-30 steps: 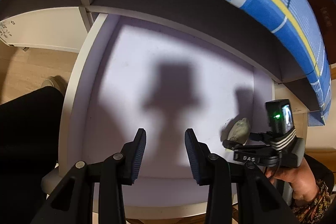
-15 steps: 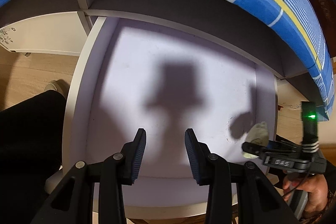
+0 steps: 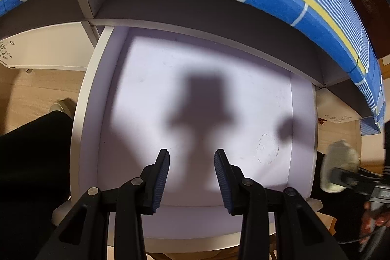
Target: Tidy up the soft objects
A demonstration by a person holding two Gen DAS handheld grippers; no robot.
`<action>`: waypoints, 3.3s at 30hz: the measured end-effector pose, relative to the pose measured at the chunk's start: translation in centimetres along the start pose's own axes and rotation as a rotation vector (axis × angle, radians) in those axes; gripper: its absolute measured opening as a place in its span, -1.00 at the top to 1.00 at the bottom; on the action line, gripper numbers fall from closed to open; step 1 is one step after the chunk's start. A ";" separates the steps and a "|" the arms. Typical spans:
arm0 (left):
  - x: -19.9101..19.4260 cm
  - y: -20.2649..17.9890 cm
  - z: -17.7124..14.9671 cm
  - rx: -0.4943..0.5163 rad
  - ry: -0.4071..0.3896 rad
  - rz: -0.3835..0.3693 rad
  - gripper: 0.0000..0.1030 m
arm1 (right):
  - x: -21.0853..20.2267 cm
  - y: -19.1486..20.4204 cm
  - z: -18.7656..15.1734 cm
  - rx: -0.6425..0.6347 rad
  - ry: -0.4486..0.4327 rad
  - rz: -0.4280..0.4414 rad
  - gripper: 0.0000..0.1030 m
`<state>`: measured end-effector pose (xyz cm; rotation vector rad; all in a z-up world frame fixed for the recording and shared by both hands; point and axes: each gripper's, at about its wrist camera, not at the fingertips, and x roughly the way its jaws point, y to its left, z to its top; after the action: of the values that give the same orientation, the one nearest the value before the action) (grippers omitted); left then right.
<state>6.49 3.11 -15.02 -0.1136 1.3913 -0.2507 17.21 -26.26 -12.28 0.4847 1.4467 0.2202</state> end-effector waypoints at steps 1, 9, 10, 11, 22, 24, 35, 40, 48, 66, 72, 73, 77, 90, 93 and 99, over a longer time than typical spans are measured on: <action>0.0 0.0 0.0 0.001 -0.002 0.008 0.26 | -0.9 -0.1 0.0 -0.006 -0.012 0.007 -0.40; 0.2 0.4 0.1 -0.025 0.013 0.006 0.26 | -9.5 4.1 1.6 -0.105 -0.146 0.081 -0.40; 0.1 0.6 0.2 -0.030 0.011 0.001 0.26 | -10.5 4.8 2.2 -0.116 -0.160 0.093 -0.40; 0.1 0.6 0.3 -0.036 0.009 -0.003 0.26 | -11.8 5.7 3.0 -0.132 -0.177 0.110 -0.40; 0.2 1.9 -0.2 -0.067 0.028 -0.037 0.26 | -17.1 16.6 17.0 -0.368 -0.327 -0.039 -0.41; 0.3 2.2 -0.2 -0.072 0.031 -0.041 0.26 | -16.1 18.7 19.9 -0.423 -0.330 -0.084 -0.41; 0.4 3.7 -0.4 -0.134 0.039 -0.076 0.26 | -7.5 24.5 26.6 -0.714 -0.179 -0.504 -0.40; 0.2 3.5 -0.2 -0.147 0.034 -0.095 0.26 | -5.4 25.2 28.1 -0.673 -0.177 -0.355 -0.35; 0.0 3.2 0.0 -0.143 0.029 -0.109 0.26 | -8.8 21.7 27.0 -0.574 -0.188 -0.214 -0.46; -0.6 2.6 -0.1 -0.113 -0.001 -0.090 0.26 | -7.4 21.0 26.3 -0.477 -0.338 -0.282 0.15; -1.5 2.7 0.2 -0.123 -0.035 -0.087 0.26 | -11.5 20.0 21.9 -0.467 -0.423 -0.128 0.00; -1.8 2.8 0.2 -0.129 -0.049 -0.087 0.26 | -12.4 19.4 21.3 -0.449 -0.457 -0.135 -0.09; -3.6 3.5 0.1 -0.151 -0.123 -0.058 0.26 | -15.6 15.8 19.4 -0.353 -0.607 -0.260 -0.11; -8.1 2.1 0.3 -0.061 -0.291 -0.003 0.26 | -11.2 13.3 19.1 -0.341 -0.495 -0.288 -0.13; -9.1 1.6 0.6 -0.050 -0.326 0.014 0.26 | -12.8 14.4 16.1 -0.375 -0.579 -0.345 -0.62; -11.1 -1.2 -0.7 0.050 -0.405 0.094 0.26 | -16.0 16.3 8.3 -0.438 -0.706 -0.347 -1.00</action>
<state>3.92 4.66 -4.21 -0.0527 0.9840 -0.1722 25.74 -20.24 9.70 -0.0621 0.7354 0.0676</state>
